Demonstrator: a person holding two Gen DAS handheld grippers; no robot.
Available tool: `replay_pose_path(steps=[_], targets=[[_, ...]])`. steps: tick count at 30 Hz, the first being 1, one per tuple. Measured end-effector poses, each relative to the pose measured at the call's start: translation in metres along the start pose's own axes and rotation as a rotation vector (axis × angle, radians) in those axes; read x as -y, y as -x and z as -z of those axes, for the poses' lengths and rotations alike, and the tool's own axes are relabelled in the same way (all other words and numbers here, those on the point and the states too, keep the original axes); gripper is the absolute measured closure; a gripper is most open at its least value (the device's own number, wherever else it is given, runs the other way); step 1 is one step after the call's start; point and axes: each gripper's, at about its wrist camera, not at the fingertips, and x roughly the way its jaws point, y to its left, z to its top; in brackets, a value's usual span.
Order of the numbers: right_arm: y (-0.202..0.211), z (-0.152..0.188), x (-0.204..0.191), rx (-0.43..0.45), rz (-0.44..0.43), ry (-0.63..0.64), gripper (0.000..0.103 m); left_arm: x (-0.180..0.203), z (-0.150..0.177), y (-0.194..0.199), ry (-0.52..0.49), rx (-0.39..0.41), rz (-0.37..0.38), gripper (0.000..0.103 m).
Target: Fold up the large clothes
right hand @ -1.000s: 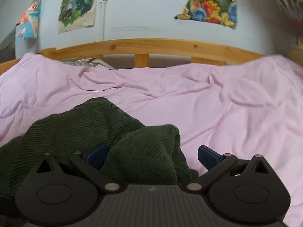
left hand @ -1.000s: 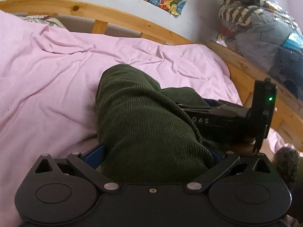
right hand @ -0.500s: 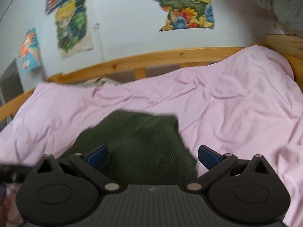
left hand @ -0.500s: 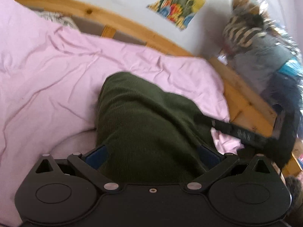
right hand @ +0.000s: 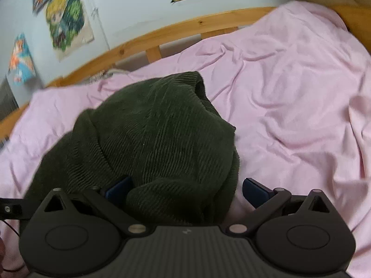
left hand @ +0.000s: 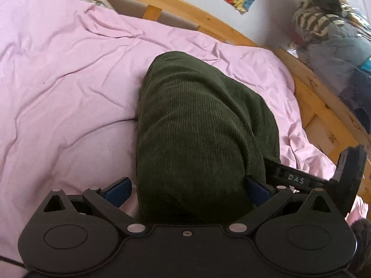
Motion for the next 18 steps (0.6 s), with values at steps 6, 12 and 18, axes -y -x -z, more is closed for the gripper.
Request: replay_pose_path(steps=[6,12,18], targets=[[0.024,-0.011,0.001,0.125,-0.002,0.020,0.000,0.059,-0.026,0.027,-0.218,0.053,-0.153,0.001],[0.038,-0.018,-0.008,0.210,-0.027,0.056,0.000,0.088,-0.042,0.042,-0.271,0.070,-0.144,0.001],[0.024,-0.019,0.000,0.184,-0.029,0.011,0.000,0.079,-0.048,0.032,-0.218,0.038,-0.162,0.001]])
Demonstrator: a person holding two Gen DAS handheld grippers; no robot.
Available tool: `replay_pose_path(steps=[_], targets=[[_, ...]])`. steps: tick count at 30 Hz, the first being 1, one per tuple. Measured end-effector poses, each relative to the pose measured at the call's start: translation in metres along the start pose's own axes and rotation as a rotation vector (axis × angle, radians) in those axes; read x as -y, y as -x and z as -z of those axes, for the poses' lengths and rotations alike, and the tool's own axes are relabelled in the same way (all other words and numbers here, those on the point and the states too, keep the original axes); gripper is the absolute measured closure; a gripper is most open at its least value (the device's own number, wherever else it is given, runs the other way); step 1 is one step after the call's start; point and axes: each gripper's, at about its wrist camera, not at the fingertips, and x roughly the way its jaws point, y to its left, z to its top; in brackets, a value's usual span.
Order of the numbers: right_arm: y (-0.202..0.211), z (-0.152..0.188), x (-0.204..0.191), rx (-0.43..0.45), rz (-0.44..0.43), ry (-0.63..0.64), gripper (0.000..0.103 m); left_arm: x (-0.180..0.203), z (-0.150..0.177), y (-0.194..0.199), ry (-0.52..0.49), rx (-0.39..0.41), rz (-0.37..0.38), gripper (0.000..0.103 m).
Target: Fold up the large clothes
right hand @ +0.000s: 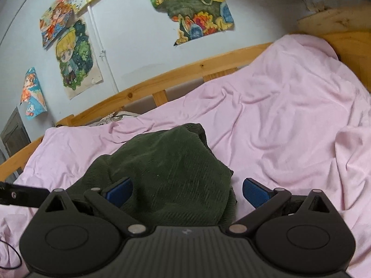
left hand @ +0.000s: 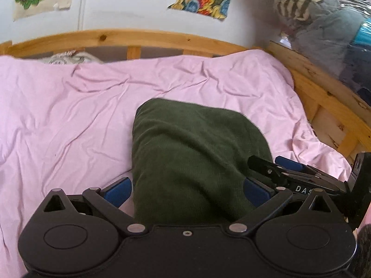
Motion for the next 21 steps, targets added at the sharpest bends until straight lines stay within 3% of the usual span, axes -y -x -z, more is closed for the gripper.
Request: replay_pose_path(steps=[7,11,16,21], targets=[[-0.037,-0.010,0.019,-0.058,-0.057,-0.049,0.000,-0.024,0.006,-0.019,0.032,-0.046,0.011,0.001],[-0.064,-0.012,0.032,-0.101,-0.122,-0.101,0.000,-0.049,0.019,-0.028,0.110,-0.027,0.138,0.001],[-0.088,0.002,0.064,-0.180,-0.242,-0.297,0.000,-0.068,0.026,-0.047,0.150,-0.065,0.258,0.000],[-0.087,0.002,0.049,-0.166,-0.184,-0.246,0.000,-0.089,0.037,-0.069,0.262,-0.115,0.394,0.000]])
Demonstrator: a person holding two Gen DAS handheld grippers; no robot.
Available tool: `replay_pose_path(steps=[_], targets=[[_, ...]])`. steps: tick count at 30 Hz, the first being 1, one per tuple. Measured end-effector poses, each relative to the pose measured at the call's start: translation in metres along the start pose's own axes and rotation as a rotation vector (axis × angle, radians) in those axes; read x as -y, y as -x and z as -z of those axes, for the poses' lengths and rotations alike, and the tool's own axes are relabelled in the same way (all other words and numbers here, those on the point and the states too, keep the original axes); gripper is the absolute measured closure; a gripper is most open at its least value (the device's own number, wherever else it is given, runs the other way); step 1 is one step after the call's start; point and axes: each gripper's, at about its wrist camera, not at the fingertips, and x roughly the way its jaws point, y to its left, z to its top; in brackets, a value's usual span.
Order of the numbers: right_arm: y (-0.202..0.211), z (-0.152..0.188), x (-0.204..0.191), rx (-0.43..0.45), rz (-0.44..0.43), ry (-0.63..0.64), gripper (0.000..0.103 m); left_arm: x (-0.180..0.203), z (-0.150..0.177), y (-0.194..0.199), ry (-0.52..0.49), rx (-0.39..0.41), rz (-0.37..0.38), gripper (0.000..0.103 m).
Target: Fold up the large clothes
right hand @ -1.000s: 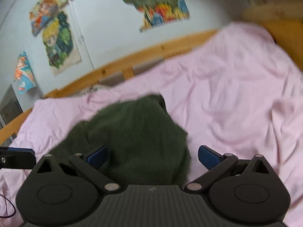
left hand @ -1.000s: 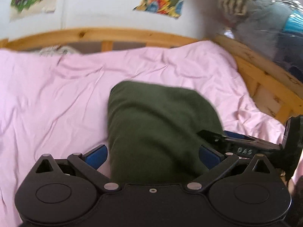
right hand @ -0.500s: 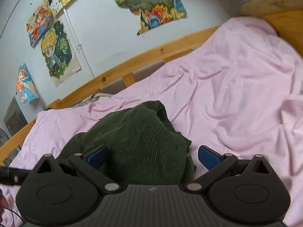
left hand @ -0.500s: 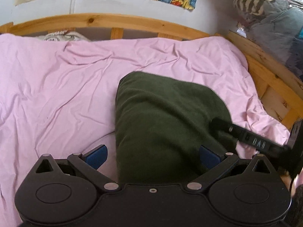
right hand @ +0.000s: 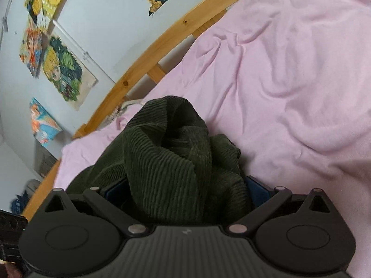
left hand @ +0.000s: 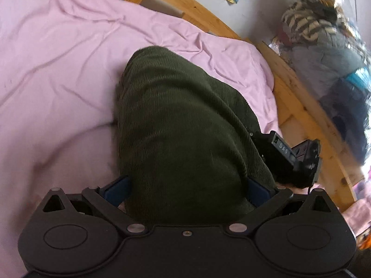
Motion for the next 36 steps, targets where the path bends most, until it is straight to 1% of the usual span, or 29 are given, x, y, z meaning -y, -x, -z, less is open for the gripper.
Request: replay_pose_path(steps=[2,5,7,11,14,16,17,19,20,22,26,27,28,31,33,36], targets=[[0.001,0.002,-0.003,0.011,0.011,0.013,0.000,-0.007,0.003,0.000,0.006,0.003,0.023,0.000],[0.004,0.001,-0.003,0.016,0.010,0.003,0.000,-0.014,0.003,-0.003,0.042,-0.013,0.054,0.000],[0.004,0.003,-0.001,0.025,0.008,-0.010,0.000,-0.014,0.001,-0.006,0.040,-0.018,0.059,0.000],[0.004,0.005,0.008,0.026,-0.026,-0.083,0.000,-0.015,-0.002,-0.011,0.044,-0.021,0.071,0.000],[0.004,0.003,0.005,0.017,-0.027,-0.087,0.002,-0.018,-0.002,-0.010,0.053,-0.030,0.080,0.000],[0.006,0.002,0.001,0.023,-0.045,-0.075,0.020,-0.018,-0.004,-0.010,0.055,-0.038,0.075,0.000],[0.008,0.002,-0.002,0.025,-0.057,-0.077,0.023,-0.016,-0.005,-0.010,0.056,-0.041,0.068,0.000],[0.012,0.002,-0.009,0.037,-0.048,-0.046,0.036,-0.014,-0.006,-0.008,0.046,-0.041,0.051,0.001],[0.016,0.003,-0.013,0.043,-0.043,-0.022,0.039,-0.011,-0.007,-0.007,0.036,-0.039,0.040,0.004],[0.022,0.001,-0.020,0.066,-0.045,0.005,0.052,-0.004,-0.007,-0.004,0.010,-0.026,0.021,0.007],[0.037,-0.002,-0.033,0.139,-0.078,0.027,0.062,0.012,-0.009,0.005,-0.043,0.006,-0.015,0.014],[0.041,-0.005,-0.036,0.167,-0.103,0.025,0.068,0.014,-0.011,0.007,-0.047,0.009,-0.015,0.015],[0.044,-0.008,-0.040,0.193,-0.115,0.033,0.068,0.015,-0.013,0.009,-0.052,0.014,-0.012,0.016],[0.050,-0.017,-0.056,0.255,-0.105,0.099,0.068,0.019,-0.025,0.014,-0.079,0.037,0.007,0.018],[0.051,-0.024,-0.058,0.298,-0.135,0.094,0.068,0.021,-0.036,0.014,-0.093,0.053,0.015,0.018],[0.053,-0.035,-0.070,0.358,-0.117,0.205,0.068,0.025,-0.054,0.003,-0.116,0.059,0.014,0.020]])
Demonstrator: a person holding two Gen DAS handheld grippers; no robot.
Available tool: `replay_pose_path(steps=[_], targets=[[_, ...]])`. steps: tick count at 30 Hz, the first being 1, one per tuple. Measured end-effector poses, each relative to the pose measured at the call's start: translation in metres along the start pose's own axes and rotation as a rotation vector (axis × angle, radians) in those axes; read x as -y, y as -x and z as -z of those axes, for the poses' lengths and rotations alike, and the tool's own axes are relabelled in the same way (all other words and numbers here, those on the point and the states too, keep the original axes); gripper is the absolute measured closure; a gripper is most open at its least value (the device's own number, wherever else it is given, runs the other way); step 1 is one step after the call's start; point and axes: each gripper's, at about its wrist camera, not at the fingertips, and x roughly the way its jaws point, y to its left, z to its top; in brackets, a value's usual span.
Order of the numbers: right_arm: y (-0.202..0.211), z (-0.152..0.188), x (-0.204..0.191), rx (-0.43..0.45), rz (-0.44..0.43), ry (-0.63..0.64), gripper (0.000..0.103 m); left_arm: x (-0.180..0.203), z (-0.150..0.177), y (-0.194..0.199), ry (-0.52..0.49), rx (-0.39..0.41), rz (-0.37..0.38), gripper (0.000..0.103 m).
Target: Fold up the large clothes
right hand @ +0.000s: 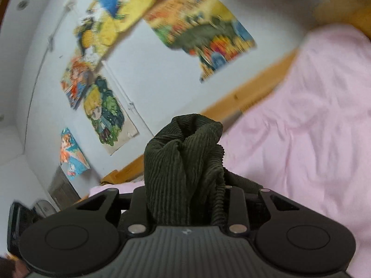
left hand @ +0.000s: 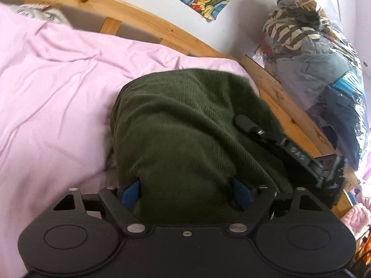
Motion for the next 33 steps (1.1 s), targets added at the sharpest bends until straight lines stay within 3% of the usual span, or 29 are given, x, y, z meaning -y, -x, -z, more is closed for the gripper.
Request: replay_pose_path(steps=[3,6,10,13,16,20,24,33], targets=[[-0.003,-0.009,0.002,0.046,-0.017,0.019,0.068,-0.002,-0.010,-0.013,-0.008,0.004,0.011,0.020],[-0.015,-0.008,0.014,0.019,0.049,0.044,0.066,0.001,-0.015,-0.026,-0.027,0.013,0.007,0.020],[-0.025,0.007,0.050,-0.033,0.153,-0.040,0.036,0.004,-0.017,-0.049,-0.058,-0.012,-0.049,0.018],[-0.025,0.007,0.065,-0.070,0.191,-0.059,0.026,0.012,-0.012,-0.058,-0.110,-0.013,-0.061,0.011],[-0.022,0.010,0.066,-0.083,0.246,-0.032,0.013,0.017,-0.010,-0.065,-0.099,-0.017,-0.083,0.007],[-0.017,0.009,0.062,-0.089,0.255,-0.045,0.010,0.015,-0.006,-0.064,-0.024,-0.023,-0.094,0.005],[-0.007,0.004,0.054,-0.086,0.303,-0.010,0.000,0.023,-0.005,-0.051,-0.022,0.002,-0.137,0.005],[0.058,-0.006,0.011,0.024,0.406,0.059,0.000,0.054,0.004,0.009,0.016,0.153,-0.239,0.001]])
